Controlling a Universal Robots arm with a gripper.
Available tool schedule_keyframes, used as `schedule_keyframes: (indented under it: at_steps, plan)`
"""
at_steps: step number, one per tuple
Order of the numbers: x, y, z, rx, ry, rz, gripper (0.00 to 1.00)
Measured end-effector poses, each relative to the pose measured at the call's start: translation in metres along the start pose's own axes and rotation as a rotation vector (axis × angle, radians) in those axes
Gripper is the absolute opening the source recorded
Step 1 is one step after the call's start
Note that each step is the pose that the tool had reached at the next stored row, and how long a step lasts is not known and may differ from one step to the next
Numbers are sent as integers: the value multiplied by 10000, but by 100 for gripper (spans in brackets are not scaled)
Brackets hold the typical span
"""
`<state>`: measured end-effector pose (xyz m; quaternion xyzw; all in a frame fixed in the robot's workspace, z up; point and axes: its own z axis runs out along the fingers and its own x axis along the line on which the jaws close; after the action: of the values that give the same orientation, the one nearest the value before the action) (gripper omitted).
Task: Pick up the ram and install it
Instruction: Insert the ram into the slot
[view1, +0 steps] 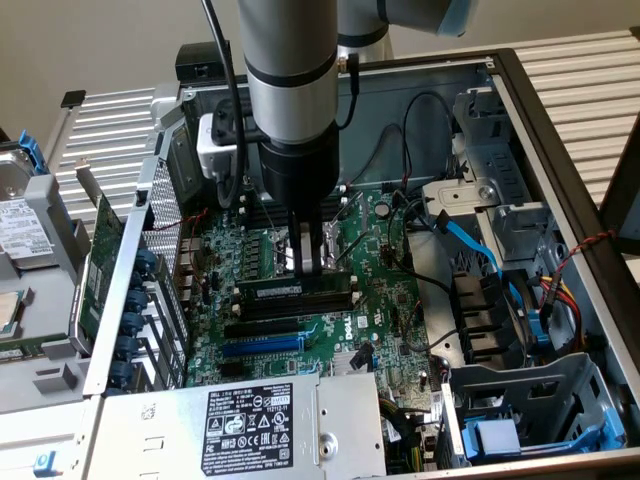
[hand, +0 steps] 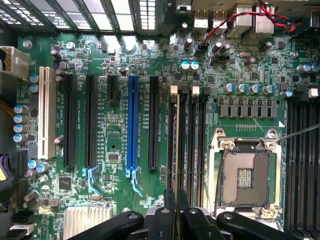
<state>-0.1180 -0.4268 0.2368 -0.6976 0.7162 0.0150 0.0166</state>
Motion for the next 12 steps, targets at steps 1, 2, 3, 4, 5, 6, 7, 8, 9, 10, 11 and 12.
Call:
schedule_keyframes:
  at_steps: [1,2,3,4,5,6,7,8,9,10,11,12]
  plan:
    - [0,2,2,-1,3,8,13]
    - [1,3,4,-1,3,14,13]
    - [1,5,6,-1,3,20,13]
    - [1,6,9,0,2,24,13]
    - [1,6,9,-1,3,25,13]
    - [1,6,11,-1,3,25,13]
    - [1,6,13,0,2,25,13]
    - [1,6,15,0,2,26,13]
    - [2,6,15,0,3,26,13]
    - [2,6,17,0,2,26,13]
    - [2,6,19,0,2,26,13]
    - [2,6,21,0,3,26,13]
